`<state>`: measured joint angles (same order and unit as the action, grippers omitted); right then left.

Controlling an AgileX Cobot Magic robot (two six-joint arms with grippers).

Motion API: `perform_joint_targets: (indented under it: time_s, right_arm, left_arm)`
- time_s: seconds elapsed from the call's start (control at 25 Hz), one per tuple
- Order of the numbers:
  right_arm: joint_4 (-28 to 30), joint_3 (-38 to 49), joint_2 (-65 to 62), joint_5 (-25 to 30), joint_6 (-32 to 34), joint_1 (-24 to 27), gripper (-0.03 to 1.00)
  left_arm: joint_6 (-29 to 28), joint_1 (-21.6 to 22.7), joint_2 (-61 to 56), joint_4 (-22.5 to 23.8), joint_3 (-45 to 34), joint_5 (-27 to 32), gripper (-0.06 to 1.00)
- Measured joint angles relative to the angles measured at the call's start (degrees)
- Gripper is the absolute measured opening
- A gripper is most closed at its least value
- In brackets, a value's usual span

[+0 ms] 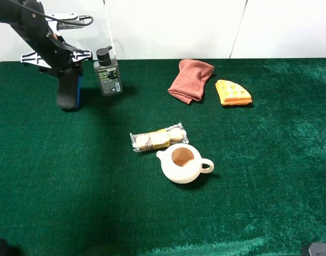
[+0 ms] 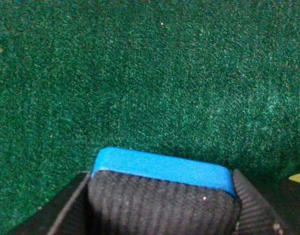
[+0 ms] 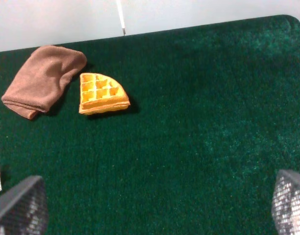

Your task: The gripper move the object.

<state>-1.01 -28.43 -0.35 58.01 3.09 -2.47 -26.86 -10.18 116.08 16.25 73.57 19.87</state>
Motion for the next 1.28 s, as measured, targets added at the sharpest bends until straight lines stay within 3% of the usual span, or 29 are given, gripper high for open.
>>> perform_joint_targets:
  time_s: [0.28, 0.44, 0.56, 0.88, 1.28]
  right_arm:
    - [0.00, 0.00, 0.00, 0.00, 0.00, 0.00, 0.70]
    - [0.00, 0.00, 0.00, 0.06, 0.00, 0.00, 0.70]
    - [0.00, 0.00, 0.00, 0.06, 0.00, 0.00, 0.70]
    - [0.00, 0.00, 0.00, 0.06, 0.00, 0.00, 0.70]
    - [0.00, 0.00, 0.00, 0.06, 0.00, 0.00, 0.70]
  left_arm:
    - [0.00, 0.00, 0.00, 0.00, 0.00, 0.00, 0.59]
    - [-0.19, 0.00, 0.00, -0.11, 0.00, 0.00, 0.72]
    - [-0.19, 0.00, 0.00, -0.17, 0.00, 0.00, 0.76]
    - [-0.19, 0.00, 0.00, -0.17, 0.00, 0.28, 0.77]
    - [-0.21, 0.07, -1.53, -0.17, 0.00, 7.87, 0.77]
